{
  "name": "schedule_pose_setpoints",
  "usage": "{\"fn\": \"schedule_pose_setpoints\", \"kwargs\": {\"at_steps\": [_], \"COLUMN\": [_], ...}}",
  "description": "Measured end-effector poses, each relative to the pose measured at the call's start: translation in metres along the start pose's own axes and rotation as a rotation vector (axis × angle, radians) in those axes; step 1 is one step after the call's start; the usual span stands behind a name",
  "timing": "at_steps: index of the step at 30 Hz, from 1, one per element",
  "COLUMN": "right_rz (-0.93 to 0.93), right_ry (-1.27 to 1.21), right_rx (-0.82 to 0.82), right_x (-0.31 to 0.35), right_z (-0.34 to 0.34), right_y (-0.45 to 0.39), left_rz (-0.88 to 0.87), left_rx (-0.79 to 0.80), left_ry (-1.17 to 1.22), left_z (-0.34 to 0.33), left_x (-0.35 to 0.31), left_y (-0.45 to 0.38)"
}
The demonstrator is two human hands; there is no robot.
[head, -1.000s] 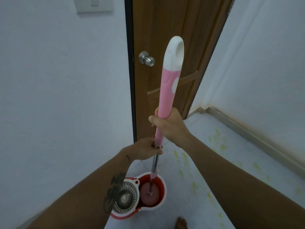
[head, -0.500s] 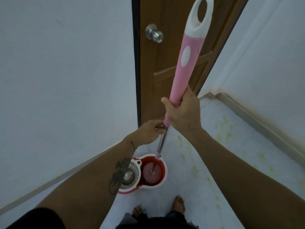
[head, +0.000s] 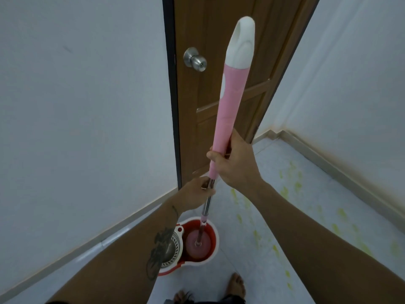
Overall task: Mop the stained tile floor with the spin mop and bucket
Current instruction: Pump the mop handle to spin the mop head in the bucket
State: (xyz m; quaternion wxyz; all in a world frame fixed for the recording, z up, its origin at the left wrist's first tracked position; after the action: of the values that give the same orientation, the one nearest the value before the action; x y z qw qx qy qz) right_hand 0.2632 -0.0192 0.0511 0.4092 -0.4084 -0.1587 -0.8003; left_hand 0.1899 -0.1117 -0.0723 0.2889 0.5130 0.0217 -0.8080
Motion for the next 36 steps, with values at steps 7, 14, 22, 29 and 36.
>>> {"fn": "schedule_pose_setpoints", "kwargs": {"at_steps": [7, 14, 22, 29, 36], "right_rz": [0.061, -0.058, -0.145, -0.034, -0.088], "right_ry": [0.01, -0.026, 0.016, 0.047, -0.132], "right_rx": [-0.004, 0.227, 0.384, 0.357, 0.37], "right_x": [0.022, 0.016, 0.006, 0.024, 0.026], "right_z": [0.007, 0.0, -0.013, 0.009, 0.013], "right_y": [-0.01, -0.01, 0.001, -0.009, -0.012], "left_rz": [0.034, 0.079, 0.116, 0.1, 0.113], "left_rx": [-0.072, -0.041, -0.037, -0.098, -0.101], "left_ry": [0.12, 0.045, 0.111, 0.132, 0.208], "left_z": [0.005, 0.002, -0.007, -0.005, -0.014], "left_x": [0.008, 0.023, 0.035, 0.026, 0.016], "left_y": [0.003, 0.006, 0.016, 0.016, 0.012]}}
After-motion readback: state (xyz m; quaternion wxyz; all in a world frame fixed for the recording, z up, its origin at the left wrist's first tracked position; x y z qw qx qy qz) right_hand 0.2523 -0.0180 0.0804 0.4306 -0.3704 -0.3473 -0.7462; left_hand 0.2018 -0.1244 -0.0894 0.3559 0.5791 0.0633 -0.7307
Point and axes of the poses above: each hand's wrist, its own y-axis away from the middle knuckle, its own z-axis out of the back of the hand, x = y × z, the point moved 1 cm from there along -y, towards the middle knuckle, and after that the axes turned 9 degrees about -z, right-handed, at the moved point
